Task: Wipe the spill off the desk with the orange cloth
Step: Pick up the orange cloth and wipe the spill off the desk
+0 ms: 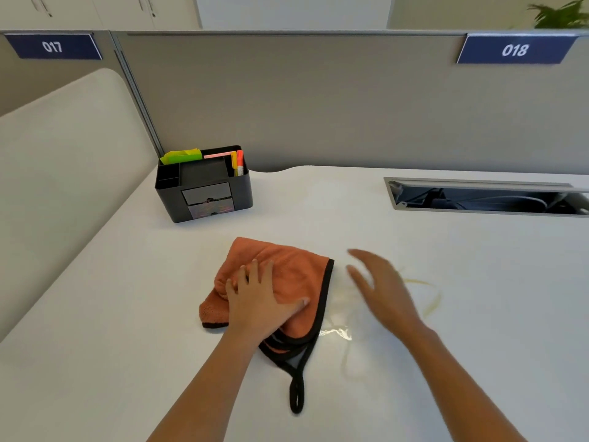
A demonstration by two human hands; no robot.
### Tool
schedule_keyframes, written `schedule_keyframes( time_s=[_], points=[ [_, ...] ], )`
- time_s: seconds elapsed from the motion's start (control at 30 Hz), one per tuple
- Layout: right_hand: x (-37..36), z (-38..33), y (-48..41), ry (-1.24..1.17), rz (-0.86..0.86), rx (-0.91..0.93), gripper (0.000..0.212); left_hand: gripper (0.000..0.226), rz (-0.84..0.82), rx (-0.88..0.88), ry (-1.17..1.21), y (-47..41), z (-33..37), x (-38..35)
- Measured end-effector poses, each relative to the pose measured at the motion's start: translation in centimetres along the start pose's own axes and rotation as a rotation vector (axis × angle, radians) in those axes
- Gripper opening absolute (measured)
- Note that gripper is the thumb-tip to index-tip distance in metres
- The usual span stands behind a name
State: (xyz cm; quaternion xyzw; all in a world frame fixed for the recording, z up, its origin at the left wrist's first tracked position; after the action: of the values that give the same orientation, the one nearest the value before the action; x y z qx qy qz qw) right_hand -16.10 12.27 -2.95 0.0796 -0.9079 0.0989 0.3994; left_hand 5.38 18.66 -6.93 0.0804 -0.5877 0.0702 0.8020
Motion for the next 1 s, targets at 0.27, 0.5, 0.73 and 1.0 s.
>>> schedule_keyframes(
  time_s=[0.27, 0.5, 0.73, 1.0],
  points=[
    [11.4, 14.6, 4.0, 0.159, 0.479, -0.426, 0.032, 0.089, 0.036, 0.024, -0.088, -0.1, 0.2, -0.4],
    [10.5, 17.2, 5.3, 0.333, 0.395, -0.475, 0.043, 0.056, 0.130, 0.046, -0.193, -0.9, 1.4, 0.6],
    [9.9, 17.4, 4.9, 0.457, 0.337, -0.476, 0.042, 0.050, 0.123, -0.033, -0.237, -0.8, 3.9, 0.1],
    [10.0, 17.6, 5.1, 0.463, 0.320, -0.473, 0.043, 0.046, 0.311, -0.066, -0.246, 6.8, 1.4, 0.9]
  ],
)
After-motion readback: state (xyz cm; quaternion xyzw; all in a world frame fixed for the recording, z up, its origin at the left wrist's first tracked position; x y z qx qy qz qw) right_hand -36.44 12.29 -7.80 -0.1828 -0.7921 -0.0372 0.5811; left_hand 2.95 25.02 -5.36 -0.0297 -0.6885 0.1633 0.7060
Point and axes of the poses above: each hand's wrist, its own y-axis away from the middle knuckle, its own x-axis out of the back of the hand, z = x × y, the point moved 10 cm from there along -y, towards the middle knuckle, and after that the axes turned 7 degrees about -x, right-handed, at the moved point
